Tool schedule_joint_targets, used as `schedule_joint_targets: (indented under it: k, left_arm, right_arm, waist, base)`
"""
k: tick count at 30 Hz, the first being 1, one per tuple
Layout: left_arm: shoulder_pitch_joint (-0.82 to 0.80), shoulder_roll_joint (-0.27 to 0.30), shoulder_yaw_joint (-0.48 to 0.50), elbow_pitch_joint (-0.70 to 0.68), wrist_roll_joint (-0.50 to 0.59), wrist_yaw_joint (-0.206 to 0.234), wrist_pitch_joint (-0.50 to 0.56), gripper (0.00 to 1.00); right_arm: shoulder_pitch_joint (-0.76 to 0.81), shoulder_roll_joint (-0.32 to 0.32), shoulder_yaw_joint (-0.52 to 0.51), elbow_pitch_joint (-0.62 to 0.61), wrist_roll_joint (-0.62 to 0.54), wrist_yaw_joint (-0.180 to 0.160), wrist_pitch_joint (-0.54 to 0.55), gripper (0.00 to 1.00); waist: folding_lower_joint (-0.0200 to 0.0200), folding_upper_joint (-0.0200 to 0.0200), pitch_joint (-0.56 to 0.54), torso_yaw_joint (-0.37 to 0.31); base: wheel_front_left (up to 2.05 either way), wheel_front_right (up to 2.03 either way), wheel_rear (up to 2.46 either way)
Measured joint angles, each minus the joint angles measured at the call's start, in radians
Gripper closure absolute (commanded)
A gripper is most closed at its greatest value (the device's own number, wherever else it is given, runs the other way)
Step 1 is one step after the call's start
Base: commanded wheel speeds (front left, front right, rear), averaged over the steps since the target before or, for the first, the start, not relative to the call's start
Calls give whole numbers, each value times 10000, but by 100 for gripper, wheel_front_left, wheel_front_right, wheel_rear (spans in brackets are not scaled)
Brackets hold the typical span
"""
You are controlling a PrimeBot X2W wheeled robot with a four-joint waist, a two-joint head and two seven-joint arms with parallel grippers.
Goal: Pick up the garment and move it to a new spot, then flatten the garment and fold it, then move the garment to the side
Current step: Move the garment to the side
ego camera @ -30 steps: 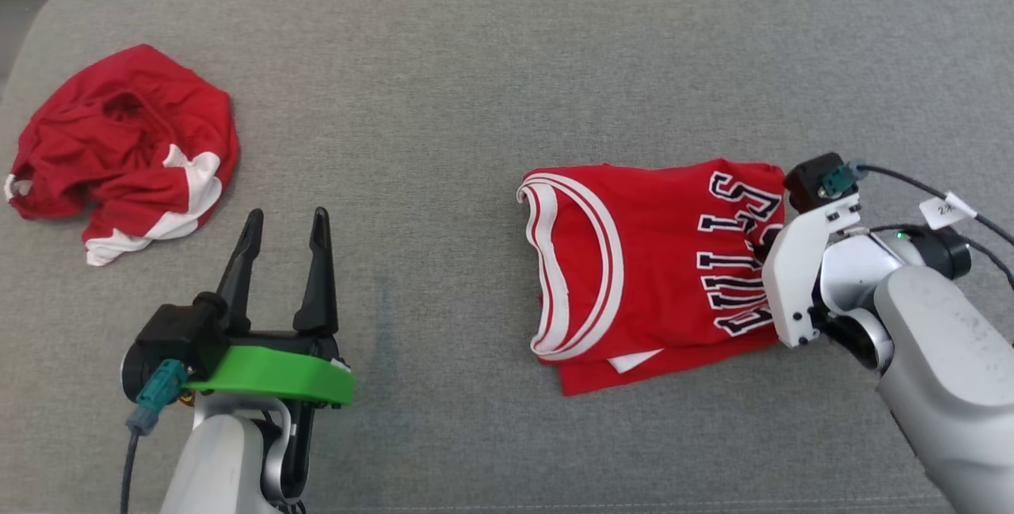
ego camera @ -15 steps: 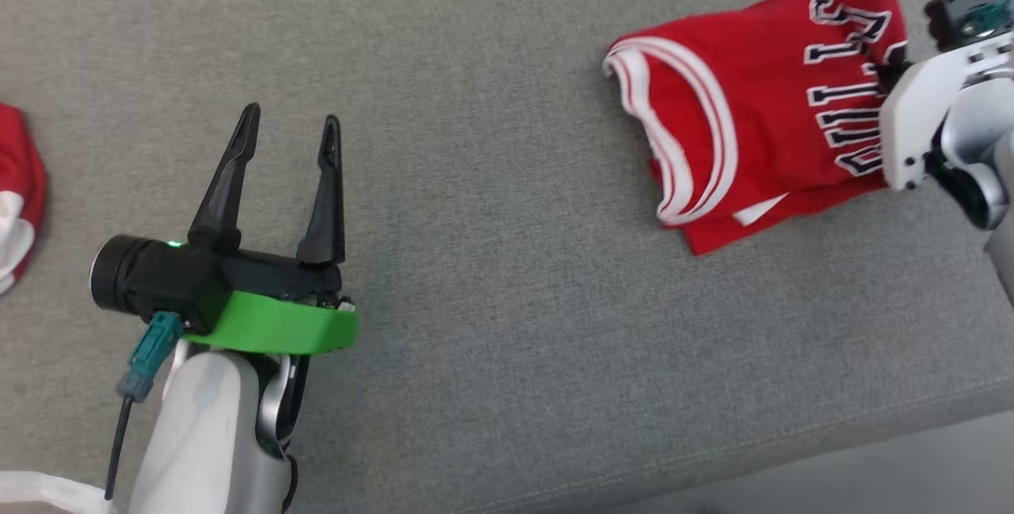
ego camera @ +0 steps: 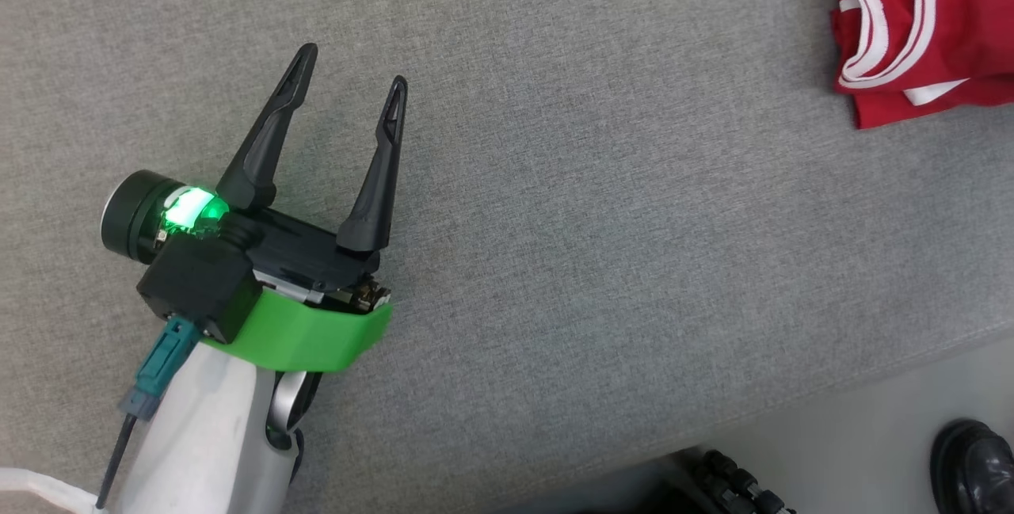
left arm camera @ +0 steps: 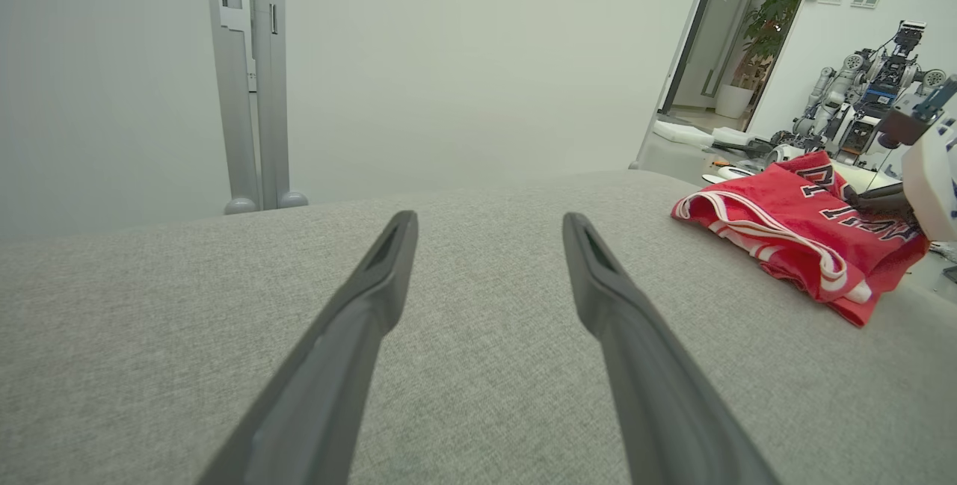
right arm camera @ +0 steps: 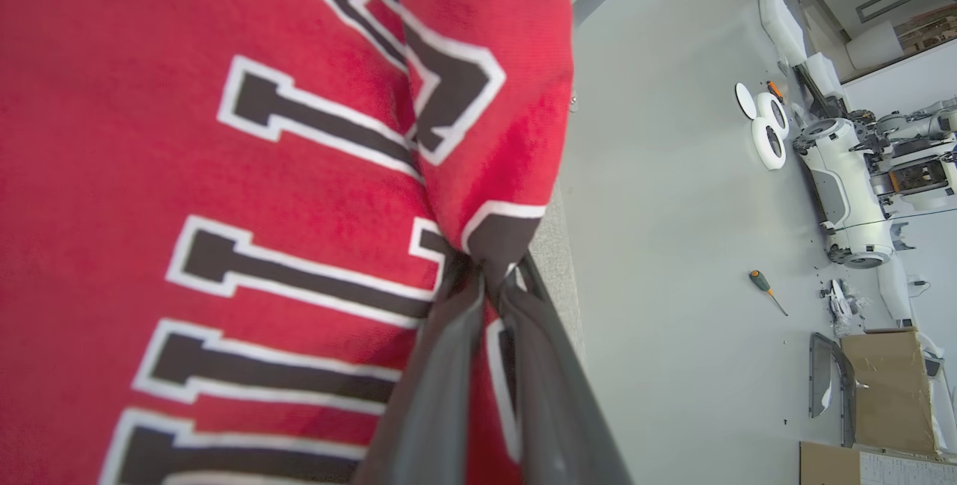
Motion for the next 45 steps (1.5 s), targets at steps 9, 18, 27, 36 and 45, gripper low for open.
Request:
schedule_joint_targets:
  k: [9, 18, 27, 36, 45]
  left_arm:
    - [7, 31, 48, -405, -2, 0, 0, 0]
    - [234, -311, 274, -100, -295, 0, 2, 0]
    - [945, -779, 1273, 1101, -556, 0, 2, 0]
    - [1700, -1028, 2383, 2326, -543, 0, 0, 0]
    - [2434, -1091, 2957, 3020, -523, 0, 0, 0]
  right_arm:
    - [-407, -410, -1051, 571, -1785, 0, -1020, 22]
    - [-203, 98, -2100, 456, -2374, 0, -2650, 0]
    - [1641, 1833, -2629, -953, -244, -2, -3400, 0]
    - [5262, 3010, -2061, -5221, 2359, -6, -3430, 0]
    - [6789, 3649, -1465, -6132, 2418, -6, -3260, 0]
  waist:
    - [0, 0, 460, 356]
    - [0, 0, 11, 702]
    - [-1, 0, -1287, 961]
    - [-1, 0, -2864, 1319]
    - [-2, 0, -4225, 1679]
  base:
    - [0, 0, 0]
    - [0, 0, 0]
    - [0, 0, 0]
    - [0, 0, 0]
    - [0, 0, 0]
